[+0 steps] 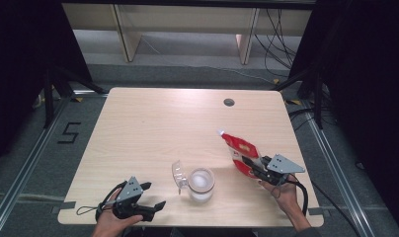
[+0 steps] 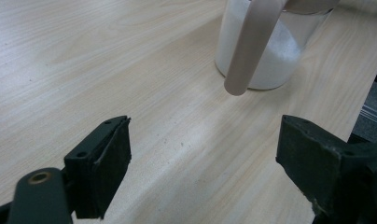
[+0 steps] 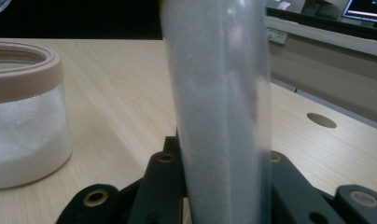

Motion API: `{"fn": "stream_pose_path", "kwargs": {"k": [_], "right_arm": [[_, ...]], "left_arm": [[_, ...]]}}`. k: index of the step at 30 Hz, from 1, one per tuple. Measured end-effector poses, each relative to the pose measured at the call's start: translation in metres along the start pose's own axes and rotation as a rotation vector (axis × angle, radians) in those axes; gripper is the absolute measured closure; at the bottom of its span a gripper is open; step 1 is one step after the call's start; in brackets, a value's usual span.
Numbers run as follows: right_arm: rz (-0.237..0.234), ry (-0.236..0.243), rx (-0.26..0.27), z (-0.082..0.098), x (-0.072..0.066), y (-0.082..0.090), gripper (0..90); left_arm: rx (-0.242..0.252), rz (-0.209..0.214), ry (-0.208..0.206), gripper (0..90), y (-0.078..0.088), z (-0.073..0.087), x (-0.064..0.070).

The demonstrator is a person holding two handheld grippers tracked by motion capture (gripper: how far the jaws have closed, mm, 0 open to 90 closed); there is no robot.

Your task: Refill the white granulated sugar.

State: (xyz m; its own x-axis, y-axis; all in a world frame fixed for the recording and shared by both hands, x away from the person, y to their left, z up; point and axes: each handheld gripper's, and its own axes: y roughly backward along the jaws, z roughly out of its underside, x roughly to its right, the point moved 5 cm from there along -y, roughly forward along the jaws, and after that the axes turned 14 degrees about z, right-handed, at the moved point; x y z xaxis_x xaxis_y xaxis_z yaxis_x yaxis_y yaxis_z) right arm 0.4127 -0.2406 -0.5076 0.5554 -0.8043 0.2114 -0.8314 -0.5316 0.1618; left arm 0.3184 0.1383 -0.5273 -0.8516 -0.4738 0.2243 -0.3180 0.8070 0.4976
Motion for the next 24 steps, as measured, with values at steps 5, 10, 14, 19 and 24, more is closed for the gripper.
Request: {"fn": "stream_pose_path", "kwargs": {"k": [5,10,14,19,24], "right_arm": [[-0.005,-0.014,-0.024,0.0013,0.0012,0.0035,78.6],[0.013,-0.054,-0.036,0.0019,0.0031,0.0052,78.1],[0.026,-0.067,-0.065,0.0034,0.0026,0.0072,77.0],[0.025,-0.077,-0.077,0.0048,0.0038,0.0081,76.6],[0.05,-0.079,-0.09,0.0056,0.005,0.0088,75.2]], "left_arm": [[0.01,0.003,0.002,17.4,-0.0008,-0.0004,0.0006],[0.002,0.0,0.0,17.4,-0.0002,-0.0002,0.0003],[0.016,0.002,0.002,17.4,-0.0012,-0.0005,0.0005],[0.013,-0.005,0.0,17.4,-0.0004,-0.0005,0.0002],[0.011,-0.004,-0.031,17.4,0.0002,-0.001,-0.0006]]}}
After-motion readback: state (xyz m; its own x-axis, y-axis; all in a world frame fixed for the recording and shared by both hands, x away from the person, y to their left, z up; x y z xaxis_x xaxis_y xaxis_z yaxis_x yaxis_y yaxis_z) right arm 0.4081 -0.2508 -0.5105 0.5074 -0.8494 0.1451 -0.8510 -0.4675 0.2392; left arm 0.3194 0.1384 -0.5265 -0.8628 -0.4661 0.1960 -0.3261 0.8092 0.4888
